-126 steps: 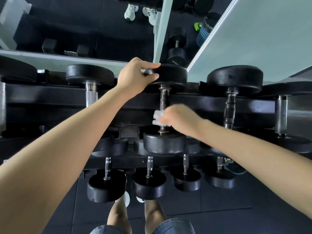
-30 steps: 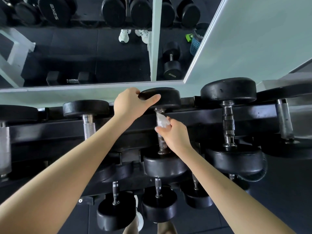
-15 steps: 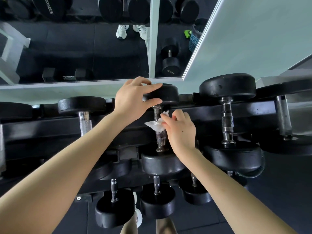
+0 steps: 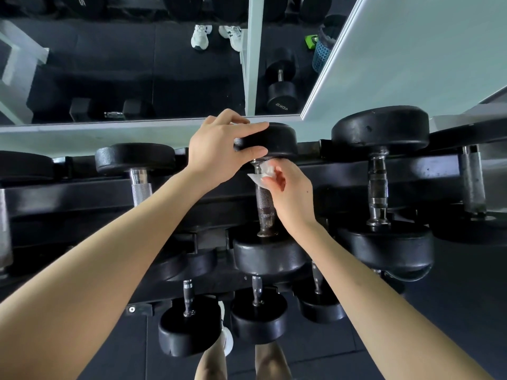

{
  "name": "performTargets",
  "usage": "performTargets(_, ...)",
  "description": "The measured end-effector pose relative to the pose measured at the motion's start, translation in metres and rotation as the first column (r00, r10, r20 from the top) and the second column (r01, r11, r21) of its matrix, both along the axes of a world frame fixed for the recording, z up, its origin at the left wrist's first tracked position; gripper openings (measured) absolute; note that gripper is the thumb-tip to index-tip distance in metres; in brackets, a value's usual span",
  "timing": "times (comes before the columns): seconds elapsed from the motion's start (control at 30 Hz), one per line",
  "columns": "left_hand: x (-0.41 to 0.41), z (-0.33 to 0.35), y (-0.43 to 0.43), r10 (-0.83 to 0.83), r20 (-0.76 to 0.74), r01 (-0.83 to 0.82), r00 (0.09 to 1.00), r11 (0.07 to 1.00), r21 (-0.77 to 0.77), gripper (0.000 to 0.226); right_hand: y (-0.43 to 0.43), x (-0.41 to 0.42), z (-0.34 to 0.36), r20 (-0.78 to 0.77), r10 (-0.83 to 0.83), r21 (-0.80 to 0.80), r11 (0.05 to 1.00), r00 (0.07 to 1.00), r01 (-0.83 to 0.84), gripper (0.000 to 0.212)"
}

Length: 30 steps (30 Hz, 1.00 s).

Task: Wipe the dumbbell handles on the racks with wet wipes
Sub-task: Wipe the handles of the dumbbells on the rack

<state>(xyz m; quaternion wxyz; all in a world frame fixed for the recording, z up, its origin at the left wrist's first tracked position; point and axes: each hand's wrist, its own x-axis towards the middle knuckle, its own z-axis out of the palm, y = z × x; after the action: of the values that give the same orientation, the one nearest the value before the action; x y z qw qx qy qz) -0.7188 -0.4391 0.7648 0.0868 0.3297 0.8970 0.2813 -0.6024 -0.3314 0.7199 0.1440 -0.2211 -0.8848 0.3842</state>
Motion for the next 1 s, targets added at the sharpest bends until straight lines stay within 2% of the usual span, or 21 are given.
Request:
performTargets(0.07,0.0,-0.001,0.0,0.005,0.004,-0.005,1.0,1.0,0.004,0.042,-0.001,0.015,-0.001,0.068,0.014,-0.062,0.998,0.998,-0.009,0.01)
performTargets(0.23,0.0,-0.003,0.0,0.005,0.014,-0.006,1.0,1.0,0.02,0.041,0.007,0.04,0.001,0.269,0.208,-0.101,0.977,0.94,-0.188,0.022)
performTargets(0.3,0.0,-0.003,0.0,0.003,0.018,-0.003,1.0,1.0,0.027,0.041,0.012,0.015,0.008,0.263,0.206,-0.037,0.978,0.943,-0.203,0.026)
performTargets(0.4,0.0,-0.003,-0.001,0.008,0.026,-0.009,1.0,1.0,0.025,0.041,0.01,-0.007,0.012,0.147,0.099,0.001,0.995,0.984,-0.1,0.02)
performTargets(0.5,0.0,-0.002,-0.002,0.004,0.031,-0.004,1.0,1.0,0.018,0.041,0.008,0.029,0.009,0.302,0.227,-0.079,0.974,0.926,-0.213,0.017)
performTargets(0.63,0.001,-0.003,-0.001,0.01,0.024,-0.011,1.0,1.0,0.02,0.04,0.017,0.033,0.005,0.403,0.413,-0.009,0.894,0.816,-0.448,0.021)
performTargets(0.77,0.0,-0.005,-0.001,0.013,0.019,-0.014,1.0,1.0,0.019,0.04,0.015,-0.008,0.009,0.229,0.288,0.261,0.902,0.93,-0.344,0.027)
performTargets(0.83,0.0,-0.005,-0.001,0.011,0.019,-0.012,1.0,1.0,0.021,0.04,0.012,0.004,0.006,0.237,0.269,0.352,0.872,0.934,-0.34,0.025)
performTargets(0.9,0.001,-0.004,-0.001,0.008,0.016,-0.009,1.0,1.0,0.026,0.041,0.008,0.029,0.0,0.328,0.406,0.242,0.837,0.853,-0.491,0.024)
performTargets(0.93,0.001,-0.003,-0.001,0.007,0.014,-0.007,1.0,1.0,0.025,0.041,0.007,0.039,0.0,0.385,0.493,0.165,0.795,0.78,-0.584,0.022)
performTargets(1.0,0.002,-0.004,0.0,0.01,0.017,-0.011,1.0,1.0,0.021,0.04,0.016,0.041,0.003,0.504,0.579,0.136,0.679,0.641,-0.721,0.019)
